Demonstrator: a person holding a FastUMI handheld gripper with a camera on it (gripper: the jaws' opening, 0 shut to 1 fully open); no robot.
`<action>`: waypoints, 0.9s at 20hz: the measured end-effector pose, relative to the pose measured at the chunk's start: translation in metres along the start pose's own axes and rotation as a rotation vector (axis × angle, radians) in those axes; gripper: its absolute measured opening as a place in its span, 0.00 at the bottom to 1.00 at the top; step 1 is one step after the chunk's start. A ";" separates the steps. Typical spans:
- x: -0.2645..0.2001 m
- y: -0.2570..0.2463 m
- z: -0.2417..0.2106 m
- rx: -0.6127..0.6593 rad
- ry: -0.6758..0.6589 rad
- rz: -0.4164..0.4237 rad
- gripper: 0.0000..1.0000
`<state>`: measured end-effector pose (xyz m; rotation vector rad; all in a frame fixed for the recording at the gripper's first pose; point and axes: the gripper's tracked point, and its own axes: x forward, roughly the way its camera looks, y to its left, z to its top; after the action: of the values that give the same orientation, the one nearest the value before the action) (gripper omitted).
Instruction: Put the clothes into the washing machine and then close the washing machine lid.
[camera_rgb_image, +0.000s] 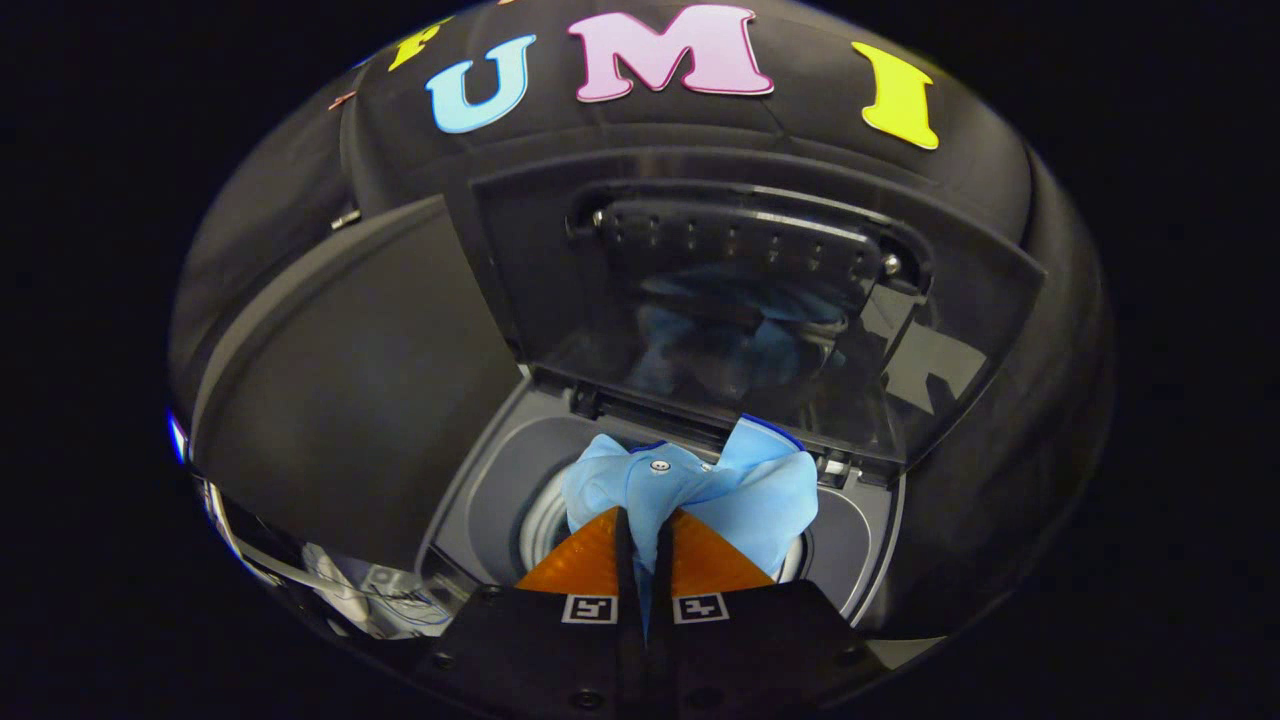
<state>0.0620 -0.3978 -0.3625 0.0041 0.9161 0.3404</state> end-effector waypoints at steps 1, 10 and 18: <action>0.006 -0.001 -0.006 -0.020 0.010 -0.006 0.05; 0.021 -0.001 -0.031 0.080 0.077 -0.036 0.05; 0.026 -0.004 -0.038 0.143 0.096 -0.034 0.07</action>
<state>0.0482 -0.3995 -0.4060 0.1038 1.0331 0.2446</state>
